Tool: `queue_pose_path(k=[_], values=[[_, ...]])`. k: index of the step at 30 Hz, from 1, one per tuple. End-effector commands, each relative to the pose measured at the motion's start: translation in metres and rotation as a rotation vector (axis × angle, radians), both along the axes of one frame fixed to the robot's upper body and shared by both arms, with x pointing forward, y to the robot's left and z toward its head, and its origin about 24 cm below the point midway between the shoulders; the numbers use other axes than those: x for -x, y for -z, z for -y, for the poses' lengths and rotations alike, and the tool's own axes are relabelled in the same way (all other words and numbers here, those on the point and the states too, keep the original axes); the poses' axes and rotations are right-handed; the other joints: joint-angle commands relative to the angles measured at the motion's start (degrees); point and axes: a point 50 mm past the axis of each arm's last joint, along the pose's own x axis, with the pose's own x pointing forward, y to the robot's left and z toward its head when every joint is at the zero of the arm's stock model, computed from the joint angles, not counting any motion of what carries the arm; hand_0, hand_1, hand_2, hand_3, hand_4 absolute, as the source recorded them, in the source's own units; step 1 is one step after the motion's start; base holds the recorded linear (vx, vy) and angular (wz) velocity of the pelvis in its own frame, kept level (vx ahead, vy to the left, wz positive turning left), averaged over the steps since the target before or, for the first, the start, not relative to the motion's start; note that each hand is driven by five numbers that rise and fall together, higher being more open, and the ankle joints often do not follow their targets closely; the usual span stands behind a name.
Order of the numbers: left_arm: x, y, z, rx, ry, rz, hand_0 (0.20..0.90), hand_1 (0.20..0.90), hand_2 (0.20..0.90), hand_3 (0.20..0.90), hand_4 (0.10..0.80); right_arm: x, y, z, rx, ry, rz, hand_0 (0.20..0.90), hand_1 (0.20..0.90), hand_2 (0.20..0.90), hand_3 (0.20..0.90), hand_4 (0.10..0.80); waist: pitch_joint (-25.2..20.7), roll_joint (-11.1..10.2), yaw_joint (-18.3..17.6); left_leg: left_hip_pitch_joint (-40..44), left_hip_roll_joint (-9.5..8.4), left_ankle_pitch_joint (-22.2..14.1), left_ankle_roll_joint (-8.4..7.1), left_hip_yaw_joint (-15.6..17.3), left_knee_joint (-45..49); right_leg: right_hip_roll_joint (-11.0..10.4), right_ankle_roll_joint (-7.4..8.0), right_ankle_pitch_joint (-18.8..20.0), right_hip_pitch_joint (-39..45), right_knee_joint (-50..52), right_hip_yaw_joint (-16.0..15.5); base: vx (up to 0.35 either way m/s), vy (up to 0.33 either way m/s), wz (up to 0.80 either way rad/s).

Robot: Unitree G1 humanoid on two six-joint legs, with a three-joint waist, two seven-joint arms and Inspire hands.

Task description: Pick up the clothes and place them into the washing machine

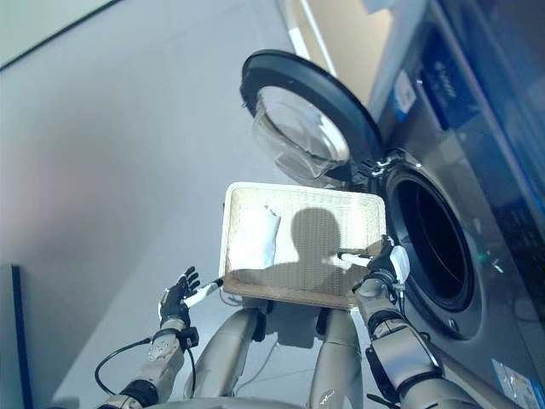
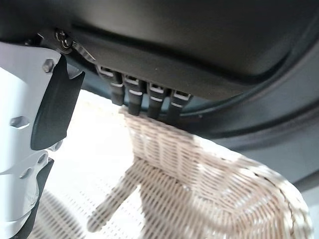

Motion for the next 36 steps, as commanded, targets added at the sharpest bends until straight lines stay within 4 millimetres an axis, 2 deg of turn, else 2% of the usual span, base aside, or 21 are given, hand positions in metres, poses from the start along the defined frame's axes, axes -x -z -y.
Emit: queue_pose_path(k=[1,3,7,10,13,18,26,33,36], values=[[-0.028,-0.043,-0.029,-0.104,-0.013,0.239,0.9,0.9,0.9,0.9,0.8,-0.025,-0.018,-0.022,-0.045,-0.034,0.103,0.9,0.9,0.9,0.9,0.8,1.4,-0.6,3.0,-2.8,-3.54,-0.5,-0.5,2.7,1.7,-0.1,2.48,1.1,3.5,-4.1,-1.1,0.119,-0.024,0.37],[-0.033,-0.056,-0.031,-0.108,-0.009,0.306,0.9,0.9,0.9,0.9,0.8,-0.025,-0.018,-0.023,-0.051,-0.035,0.103,0.9,0.9,0.9,0.9,0.8,1.7,-1.1,3.8,-3.1,-3.85,-0.4,-0.51,2.0,1.6,-0.4,2.58,1.0,3.5,-3.7,-2.0,0.095,-0.005,0.37],[-0.04,-0.068,-0.036,-0.122,-0.025,0.359,0.9,0.9,0.9,0.9,0.8,-0.031,-0.022,-0.03,-0.029,-0.071,0.116,0.9,0.9,0.9,0.9,0.8,1.9,-2.9,5.4,-3.4,-4.33,-0.1,-0.61,0.3,1.2,-1.4,2.79,0.6,4.5,-4.0,-4.3,0.078,-0.008,0.23],[-0.04,-0.068,-0.04,-0.143,-0.039,0.355,0.9,0.9,0.9,0.9,0.8,-0.031,-0.022,-0.036,-0.023,-0.064,0.139,0.9,0.9,0.9,0.9,0.8,1.8,-3.8,5.7,-2.9,-4.4,0.0,-0.66,-0.3,0.8,-1.5,2.99,0.6,5.4,-4.3,-5.0,0.072,0.005,0.3],[-0.037,-0.062,-0.044,-0.171,-0.062,0.321,0.9,0.9,0.9,0.9,0.8,-0.027,-0.017,-0.055,-0.018,-0.08,0.169,0.9,0.9,0.9,0.9,0.8,1.3,-6.1,5.4,-1.5,-4.55,-0.2,-0.6,-1.0,0.2,-1.4,3.27,0.8,7.7,-5.7,-5.9,0.089,0.007,0.15],[-0.032,-0.054,-0.046,-0.178,-0.063,0.276,0.9,0.9,0.9,0.9,0.8,-0.024,-0.012,-0.065,-0.021,-0.118,0.155,0.9,0.9,0.9,0.9,0.8,0.5,-7.7,5.5,-0.6,-4.99,-0.5,-0.41,-1.7,-0.1,-1.3,3.63,1.0,9.3,-6.7,-6.8,0.056,0.007,0.13],[-0.029,-0.058,-0.042,-0.171,-0.011,0.307,0.9,0.9,0.9,0.9,0.8,-0.029,-0.018,-0.06,-0.007,-0.075,0.164,0.9,0.9,0.9,0.9,0.8,0.7,-7.1,7.0,-1.6,-6.08,-0.5,-0.15,-3.2,0.6,-1.8,3.63,0.3,9.3,-6.1,-8.7,0.023,0.013,0.08],[-0.03,-0.08,-0.047,-0.176,0.006,0.414,0.9,0.9,0.9,0.9,0.8,-0.042,-0.033,-0.057,0.008,-0.053,0.203,0.9,0.9,0.9,0.9,0.8,1.8,-6.2,9.1,-4.2,-6.84,-0.8,0.02,-4.5,2.6,-2.8,3.7,-1.1,7.4,-2.6,-9.9,0.026,0.0,0.13],[-0.032,-0.081,-0.048,-0.188,0.009,0.418,0.9,0.9,0.9,0.9,0.8,-0.046,-0.038,-0.059,-0.002,-0.052,0.22,0.9,0.9,0.9,0.9,0.8,2.0,-6.2,9.7,-4.7,-7.23,-1.0,0.05,-5.3,3.2,-3.2,3.71,-1.8,7.1,-1.5,-10.6,0.055,-0.016,0.25]])
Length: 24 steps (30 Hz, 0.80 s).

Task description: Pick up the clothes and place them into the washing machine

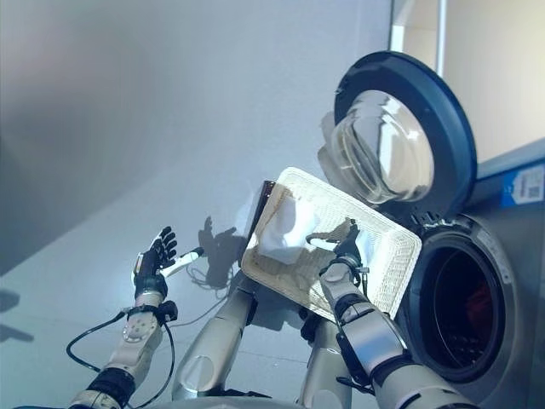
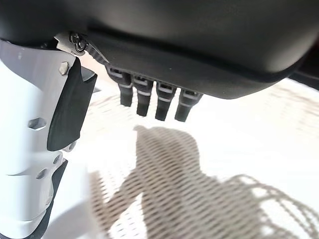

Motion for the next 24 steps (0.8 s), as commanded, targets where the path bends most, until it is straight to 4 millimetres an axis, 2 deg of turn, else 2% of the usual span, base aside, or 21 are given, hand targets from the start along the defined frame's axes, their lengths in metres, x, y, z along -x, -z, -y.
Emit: queue_pose_path(k=[1,5,14,20,24], values=[[-0.007,-0.03,-0.015,-0.058,-0.007,0.169,0.9,0.9,0.9,0.9,0.8,-0.01,-0.018,0.011,0.027,0.056,0.095,0.9,0.9,0.9,0.9,0.8,-1.3,0.7,2.2,-2.9,-3.85,-1.8,-0.42,3.1,1.0,0.2,1.32,-1.5,0.0,1.4,0.2,0.059,-0.008,0.17],[-0.008,-0.035,-0.014,-0.064,0.009,0.19,0.9,0.9,0.9,0.9,0.8,-0.013,-0.021,0.006,0.02,0.041,0.108,0.9,0.9,0.9,0.9,0.8,-1.2,0.5,2.9,-3.3,-4.11,-1.9,-0.45,2.8,1.2,-0.2,1.39,-1.9,0.1,1.9,-0.7,0.056,0.002,0.21],[-0.007,-0.028,-0.012,-0.069,0.014,0.154,0.9,0.9,0.9,0.9,0.8,-0.016,-0.022,-0.002,0.033,0.012,0.104,0.9,0.9,0.9,0.9,0.8,-0.4,0.5,4.4,-5.1,-4.78,-1.9,-0.31,1.8,2.0,-0.8,1.45,-2.8,-0.7,3.4,-1.8,0.045,0.012,0.12],[-0.01,-0.031,-0.009,-0.069,0.021,0.167,0.9,0.9,0.9,0.9,0.8,-0.018,-0.025,-0.001,0.073,0.011,0.091,0.9,0.9,0.9,0.9,0.8,1.2,1.8,5.9,-8.0,-6.03,-1.8,-0.1,0.7,3.3,-1.8,1.36,-4.5,-3.0,7.2,-3.0,0.012,0.006,0.18],[-0.015,-0.037,-0.003,-0.061,0.035,0.197,0.9,0.9,0.9,0.9,0.8,-0.024,-0.032,-0.002,0.119,-0.012,0.09,0.9,0.9,0.9,0.9,0.8,3.0,3.4,7.2,-11.0,-7.01,-1.8,0.2,-0.2,5.4,-3.1,1.3,-5.8,-6.1,11.3,-3.7,-0.026,-0.001,0.22]])
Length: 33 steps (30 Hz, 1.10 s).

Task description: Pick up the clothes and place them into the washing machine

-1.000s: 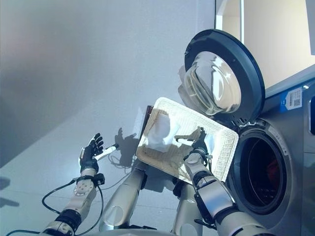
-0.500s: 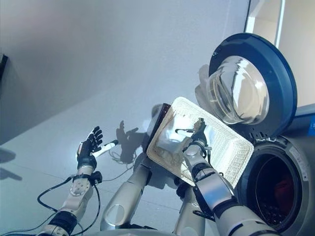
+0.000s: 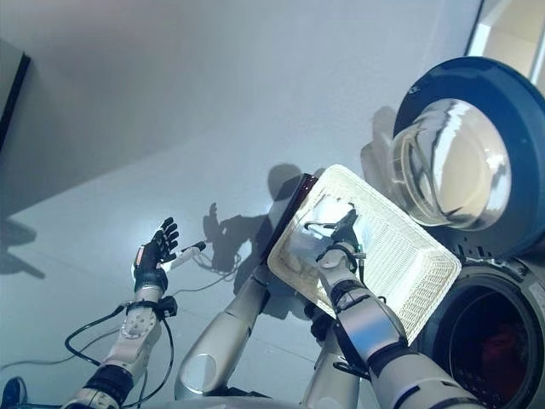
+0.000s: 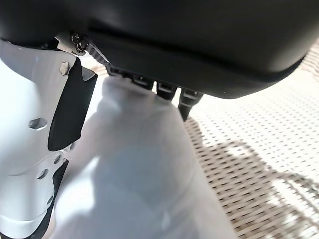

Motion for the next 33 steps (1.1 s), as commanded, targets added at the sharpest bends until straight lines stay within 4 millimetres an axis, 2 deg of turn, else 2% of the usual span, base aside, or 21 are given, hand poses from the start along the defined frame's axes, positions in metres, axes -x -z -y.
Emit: queue_pose_path(k=[1,6,7,8,9,10,20,33], values=[[-0.012,-0.033,-0.005,-0.039,0.013,0.183,0.9,0.9,0.9,0.9,0.8,-0.009,-0.014,0.003,0.074,-0.021,0.036,0.9,0.9,0.9,0.9,0.8,3.1,3.3,3.3,-2.9,-3.34,-1.8,0.25,3.8,1.5,0.8,0.41,-1.9,-0.9,4.7,0.4,-0.025,-0.02,0.15],[-0.012,-0.033,0.008,-0.022,0.06,0.183,0.9,0.9,0.9,0.9,0.8,-0.013,-0.02,0.005,0.134,-0.031,0.007,0.9,0.9,0.9,0.9,0.8,4.4,5.6,4.8,-5.5,-4.38,-1.5,0.3,2.7,2.7,-0.3,0.28,-3.5,-3.1,7.7,-0.8,-0.014,-0.004,0.25],[-0.012,-0.032,0.009,-0.021,0.063,0.18,0.9,0.9,0.9,0.9,0.8,-0.015,-0.021,0.005,0.15,-0.038,0.004,0.84,0.84,0.84,0.84,0.757,4.6,5.8,5.0,-5.9,-4.47,-1.5,0.29,2.8,2.8,-0.5,0.21,-3.7,-3.6,8.1,-0.7,-0.017,0.02,0.19],[-0.012,-0.032,0.009,-0.021,0.063,0.181,0.9,0.9,0.9,0.9,0.8,-0.015,-0.022,0.005,0.151,-0.038,0.004,0.464,0.464,0.464,0.464,0.488,4.6,5.8,5.0,-6.0,-4.49,-1.5,0.29,2.8,2.9,-0.5,0.2,-3.7,-3.7,8.2,-0.7,-0.01,0.01,0.08],[-0.011,-0.03,0.011,-0.018,0.07,0.172,0.9,0.9,0.9,0.9,0.8,-0.015,-0.021,0.005,0.166,-0.045,-0.005,0.299,0.299,0.299,0.299,0.371,4.7,6.1,5.2,-6.3,-4.67,-1.5,0.36,2.6,3.0,-0.6,0.15,-3.8,-4.0,8.5,-0.7,0.0,0.0,0.0],[-0.01,-0.029,0.012,-0.019,0.075,0.167,0.9,0.9,0.9,0.9,0.8,-0.015,-0.021,0.005,0.168,-0.044,-0.007,0.2,0.2,0.2,0.2,0.3,4.9,6.5,5.3,-6.6,-4.77,-1.5,0.4,2.7,3.2,-0.8,0.08,-3.9,-4.2,8.8,-0.6,0.0,0.0,0.0],[-0.001,-0.018,0.021,-0.03,0.116,0.116,0.9,0.9,0.9,0.9,0.8,-0.002,-0.009,0.028,0.195,0.031,-0.067,0.2,0.2,0.2,0.2,0.3,5.2,8.4,4.6,-5.6,-4.98,-1.3,1.03,3.1,2.0,-1.5,0.19,-3.6,-4.5,8.8,0.5,-0.007,0.035,-0.02],[0.012,0.0,0.017,-0.071,0.133,0.024,0.9,0.9,0.9,0.9,0.8,0.025,0.013,0.06,0.154,0.145,-0.128,0.2,0.2,0.2,0.2,0.3,3.0,8.7,2.0,-2.6,-4.08,-1.2,0.97,5.1,0.4,-1.1,0.41,-2.6,-2.4,6.7,3.0,0.001,0.014,-0.06]])
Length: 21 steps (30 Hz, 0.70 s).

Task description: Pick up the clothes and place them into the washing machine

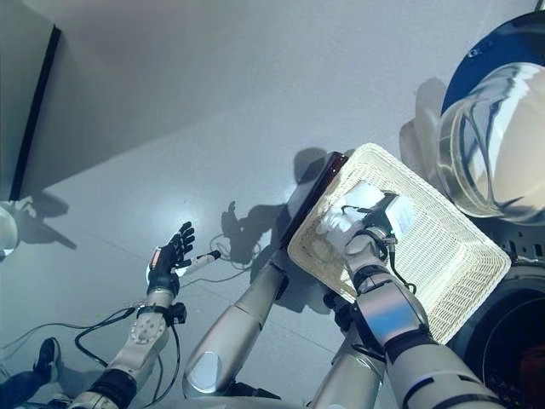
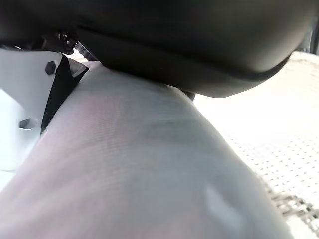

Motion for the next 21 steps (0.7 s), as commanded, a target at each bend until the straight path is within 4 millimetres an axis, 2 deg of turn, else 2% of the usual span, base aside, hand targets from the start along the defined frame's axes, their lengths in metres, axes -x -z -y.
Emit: queue_pose_path(k=[1,5,10,15,16,18,21], values=[[0.007,-0.004,-0.004,-0.023,0.011,0.04,0.9,0.9,0.9,0.9,0.8,0.031,0.036,0.014,-0.037,0.064,-0.128,0.2,0.2,0.2,0.2,0.3,0.2,4.2,0.8,1.3,-2.85,-1.4,0.14,3.9,-3.1,1.5,1.3,0.9,2.9,-0.9,1.4,0.0,0.0,0.0],[0.012,0.006,-0.009,-0.037,-0.002,-0.009,0.9,0.9,0.9,0.9,0.8,0.043,0.043,0.025,-0.15,0.141,-0.08,0.2,0.2,0.2,0.2,0.3,-1.5,3.4,-1.2,3.6,-1.91,-1.7,-0.07,5.0,-3.7,2.5,1.28,1.6,5.3,-3.2,2.5,0.027,-0.011,-0.08],[0.029,0.029,-0.021,-0.053,-0.043,-0.144,0.9,0.9,0.9,0.9,0.8,0.059,0.057,0.036,-0.403,0.227,0.036,0.2,0.2,0.2,0.2,0.3,-3.7,1.4,-4.9,7.9,-0.21,-2.5,-0.22,7.4,-4.7,4.4,1.2,2.9,9.3,-7.7,5.1,0.046,0.015,-0.34],[0.047,0.053,-0.03,-0.056,-0.103,-0.294,0.9,0.9,0.9,0.9,0.8,0.068,0.067,0.028,-0.737,0.305,0.239,0.2,0.2,0.2,0.2,0.3,-5.6,-1.1,-9.1,12.6,1.85,-2.8,-0.63,10.0,-6.9,6.8,1.33,4.6,13.2,-13.7,7.8,0.027,-0.007,-0.53],[0.048,0.057,-0.031,-0.051,-0.113,-0.315,0.9,0.9,0.9,0.9,0.8,0.073,0.07,0.031,-0.77,0.329,0.269,0.2,0.2,0.2,0.2,0.3,-5.6,-0.8,-9.7,13.0,2.27,-0.9,-0.51,10.7,-7.7,7.1,0.8,6.6,13.3,-14.9,7.4,-0.078,0.0,-0.62],[0.05,0.061,-0.028,-0.029,-0.115,-0.334,0.9,0.9,0.9,0.9,0.8,0.077,0.072,0.031,-0.939,0.386,0.411,0.2,0.2,0.2,0.2,0.3,-6.2,-0.8,-11.3,14.8,2.87,-0.9,-0.74,11.6,-9.0,7.8,0.97,7.2,14.5,-16.8,8.5,-0.029,0.002,-0.43],[0.054,0.065,-0.023,0.025,-0.125,-0.341,0.9,0.9,0.9,0.9,0.8,0.079,0.069,0.028,-1.075,0.408,0.572,0.2,0.2,0.2,0.2,0.3,-6.6,0.1,-13.0,16.6,3.33,-1.0,-0.79,13.1,-9.7,8.6,1.03,7.7,15.5,-18.2,10.4,-0.001,0.021,-0.36]])
